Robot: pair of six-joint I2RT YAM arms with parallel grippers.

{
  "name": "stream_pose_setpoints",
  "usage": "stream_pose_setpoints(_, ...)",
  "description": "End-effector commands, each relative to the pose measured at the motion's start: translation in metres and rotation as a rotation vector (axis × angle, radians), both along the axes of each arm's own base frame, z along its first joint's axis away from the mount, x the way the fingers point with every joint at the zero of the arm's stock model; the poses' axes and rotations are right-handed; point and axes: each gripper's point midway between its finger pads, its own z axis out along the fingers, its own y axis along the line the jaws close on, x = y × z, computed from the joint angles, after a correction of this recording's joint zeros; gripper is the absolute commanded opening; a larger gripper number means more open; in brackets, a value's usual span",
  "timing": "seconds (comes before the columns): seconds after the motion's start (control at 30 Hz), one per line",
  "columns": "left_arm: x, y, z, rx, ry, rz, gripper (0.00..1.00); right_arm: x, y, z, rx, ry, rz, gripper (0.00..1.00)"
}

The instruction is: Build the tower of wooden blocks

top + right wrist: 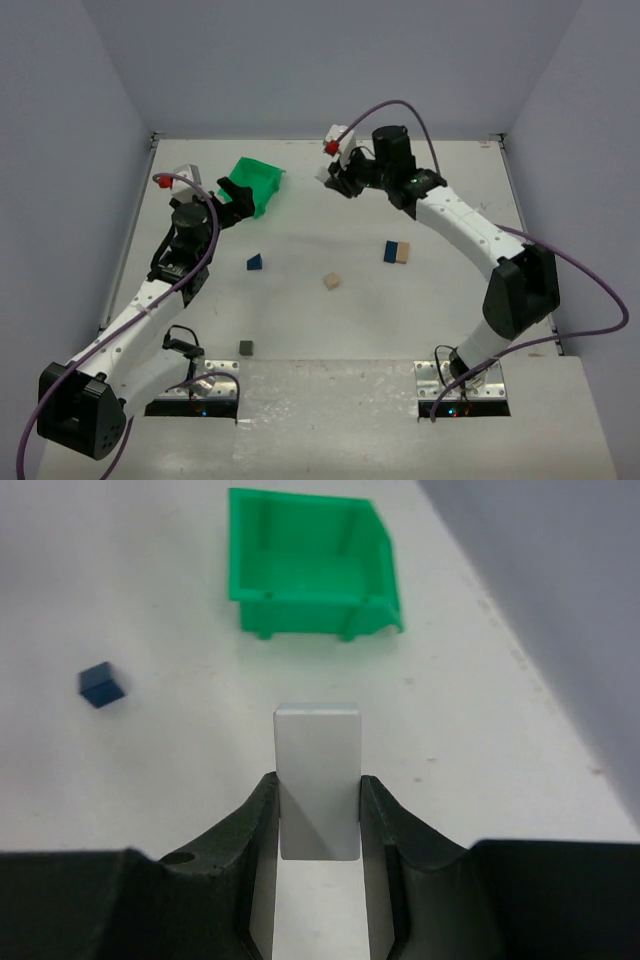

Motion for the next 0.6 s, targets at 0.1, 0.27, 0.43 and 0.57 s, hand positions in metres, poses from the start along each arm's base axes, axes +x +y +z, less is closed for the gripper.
stream_pose_setpoints(0.1,0.019,-0.013,0.007,0.02,-0.053,-0.039,1.0,0.0,-0.09,-0.026,-0.181,-0.005,0.148,0.09)
stream_pose_setpoints(0.27,0.033,-0.022,-0.005,0.035,-0.036,-0.074,1.0,-0.019,-0.14,-0.083,-0.301,0.086,0.118,0.08)
stream_pose_setpoints(0.43,0.035,-0.025,0.0,0.037,-0.058,-0.089,1.0,-0.031,-0.17,-0.115,-0.317,0.208,0.075,0.08)
stream_pose_setpoints(0.57,0.034,-0.029,0.007,0.039,-0.086,-0.113,1.0,-0.045,-0.175,-0.143,-0.352,0.269,0.122,0.1)
